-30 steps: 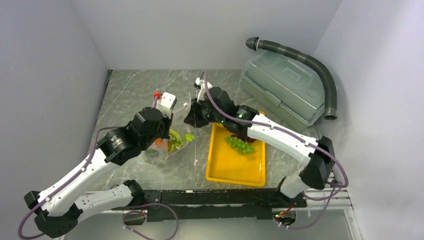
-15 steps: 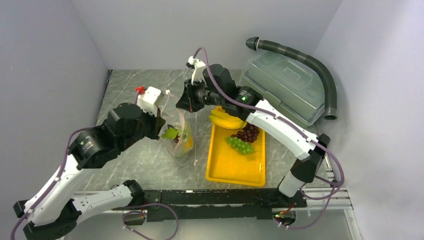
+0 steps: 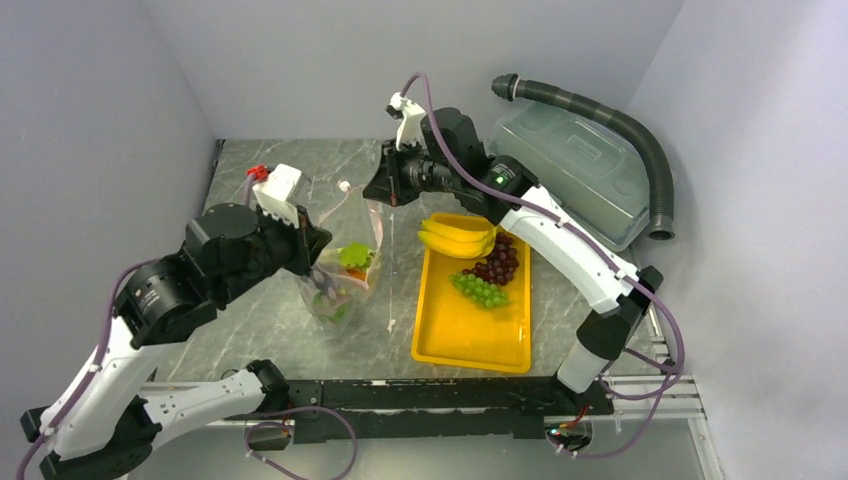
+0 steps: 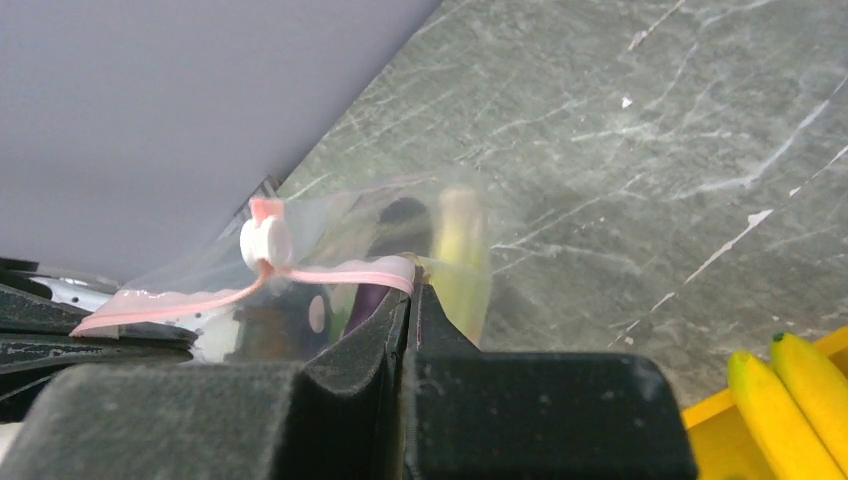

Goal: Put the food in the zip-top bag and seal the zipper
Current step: Adjust the zipper food storage bag at the center of the board.

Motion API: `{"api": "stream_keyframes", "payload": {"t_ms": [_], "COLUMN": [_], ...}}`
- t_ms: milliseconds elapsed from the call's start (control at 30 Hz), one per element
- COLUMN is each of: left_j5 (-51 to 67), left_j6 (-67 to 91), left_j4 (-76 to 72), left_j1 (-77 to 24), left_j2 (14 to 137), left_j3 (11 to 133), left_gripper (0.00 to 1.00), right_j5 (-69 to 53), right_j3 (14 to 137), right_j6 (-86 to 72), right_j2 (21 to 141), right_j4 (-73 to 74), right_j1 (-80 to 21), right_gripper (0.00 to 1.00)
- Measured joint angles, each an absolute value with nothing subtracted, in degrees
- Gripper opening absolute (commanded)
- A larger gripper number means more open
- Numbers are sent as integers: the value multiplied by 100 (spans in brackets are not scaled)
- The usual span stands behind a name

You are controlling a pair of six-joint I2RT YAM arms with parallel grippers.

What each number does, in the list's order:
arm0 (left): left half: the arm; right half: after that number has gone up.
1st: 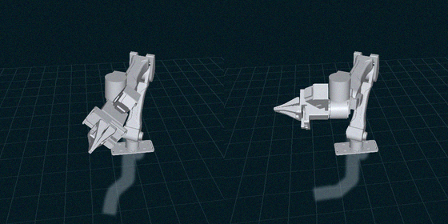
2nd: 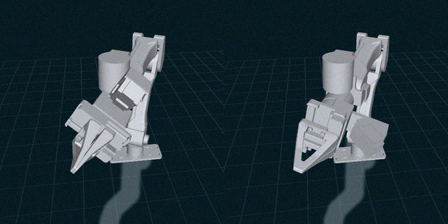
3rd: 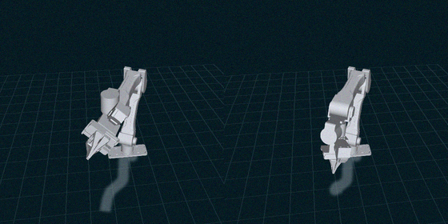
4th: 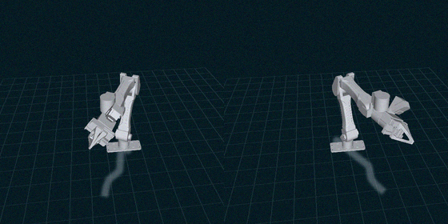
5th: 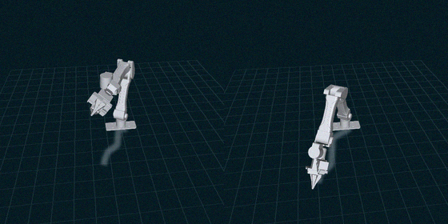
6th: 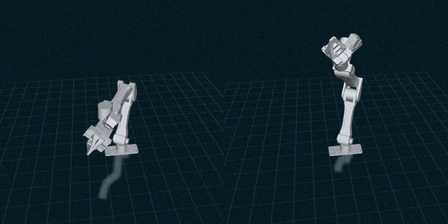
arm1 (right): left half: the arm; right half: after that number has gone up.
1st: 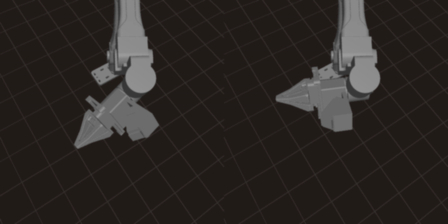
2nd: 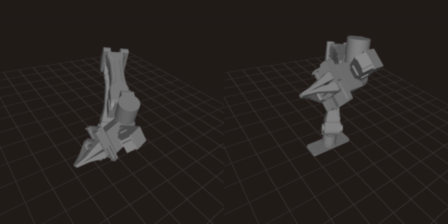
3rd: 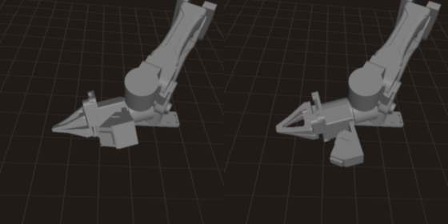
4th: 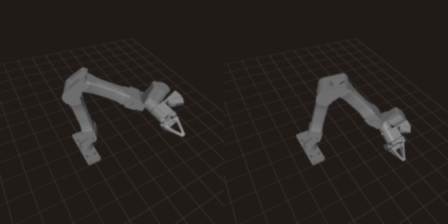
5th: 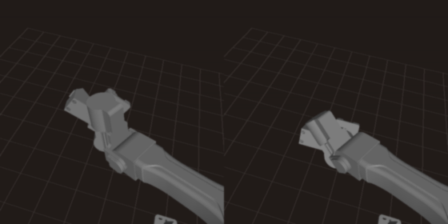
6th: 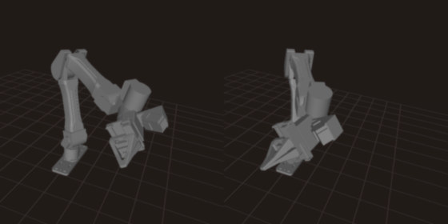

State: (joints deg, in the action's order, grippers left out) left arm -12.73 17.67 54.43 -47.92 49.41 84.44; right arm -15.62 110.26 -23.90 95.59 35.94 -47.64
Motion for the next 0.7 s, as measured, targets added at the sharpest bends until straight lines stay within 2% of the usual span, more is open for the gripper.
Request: {"api": "stream_keyframes", "payload": {"t_ms": [300,700], "left_j5": [-1253,-1444], "left_j6": [1850,1876], "left_j4": [5518,5389], "left_j1": [-4792,-4792], "left_j2": [5039,5063], "left_j3": [8346,7922], "left_gripper": [0,0], "right_j5": [-1601,-1494], "right_j3": [11080,10497], "right_j6": [-2202,-2078], "right_j2": [9675,9629], "right_j4": [3732,3664], "right_j1": [-5144,-5070], "right_gripper": [0,0]}}
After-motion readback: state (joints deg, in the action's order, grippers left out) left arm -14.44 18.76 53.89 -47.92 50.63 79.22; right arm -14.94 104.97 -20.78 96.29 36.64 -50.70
